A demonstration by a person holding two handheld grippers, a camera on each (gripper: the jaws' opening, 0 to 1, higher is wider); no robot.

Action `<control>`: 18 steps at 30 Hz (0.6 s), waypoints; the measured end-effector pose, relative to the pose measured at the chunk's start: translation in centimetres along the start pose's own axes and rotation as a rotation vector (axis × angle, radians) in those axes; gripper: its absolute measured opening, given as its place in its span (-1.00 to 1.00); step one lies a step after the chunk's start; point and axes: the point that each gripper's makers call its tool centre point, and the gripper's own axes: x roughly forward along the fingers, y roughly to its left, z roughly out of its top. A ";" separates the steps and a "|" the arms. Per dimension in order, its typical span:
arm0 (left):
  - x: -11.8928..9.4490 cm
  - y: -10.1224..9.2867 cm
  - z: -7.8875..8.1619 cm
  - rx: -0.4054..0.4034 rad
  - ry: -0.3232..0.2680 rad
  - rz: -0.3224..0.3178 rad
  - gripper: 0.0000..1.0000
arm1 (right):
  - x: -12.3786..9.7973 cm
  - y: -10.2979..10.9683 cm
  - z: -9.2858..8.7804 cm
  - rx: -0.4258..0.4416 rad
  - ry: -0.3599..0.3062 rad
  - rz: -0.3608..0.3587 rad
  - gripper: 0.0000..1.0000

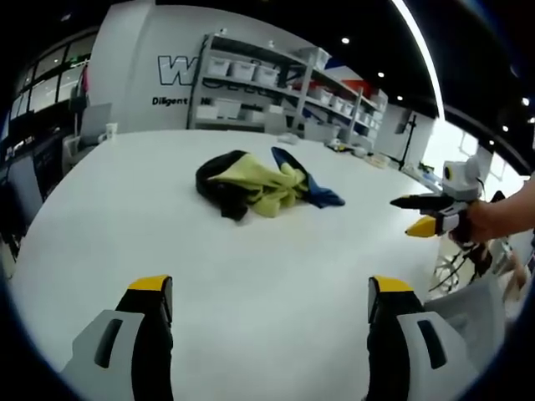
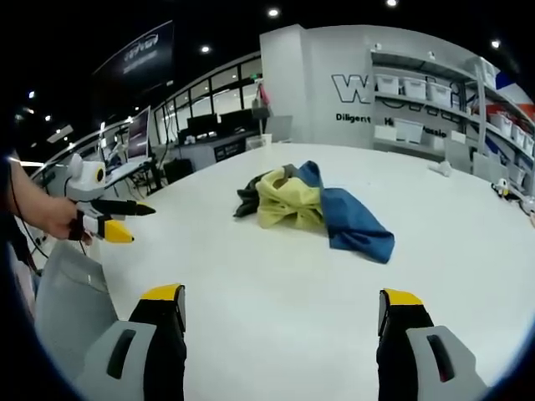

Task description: Fold the garment on the visible template until the final outline fits inside the template.

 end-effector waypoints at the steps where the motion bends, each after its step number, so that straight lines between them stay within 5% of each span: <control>1: 0.0 -0.1 0.1 0.000 -0.001 -0.001 0.90 | -0.1 0.0 0.0 -0.003 0.001 -0.001 0.90; 18: 0.1 -0.5 0.2 0.006 -0.002 -0.015 0.89 | 0.0 -0.5 0.4 -0.012 -0.005 -0.004 0.82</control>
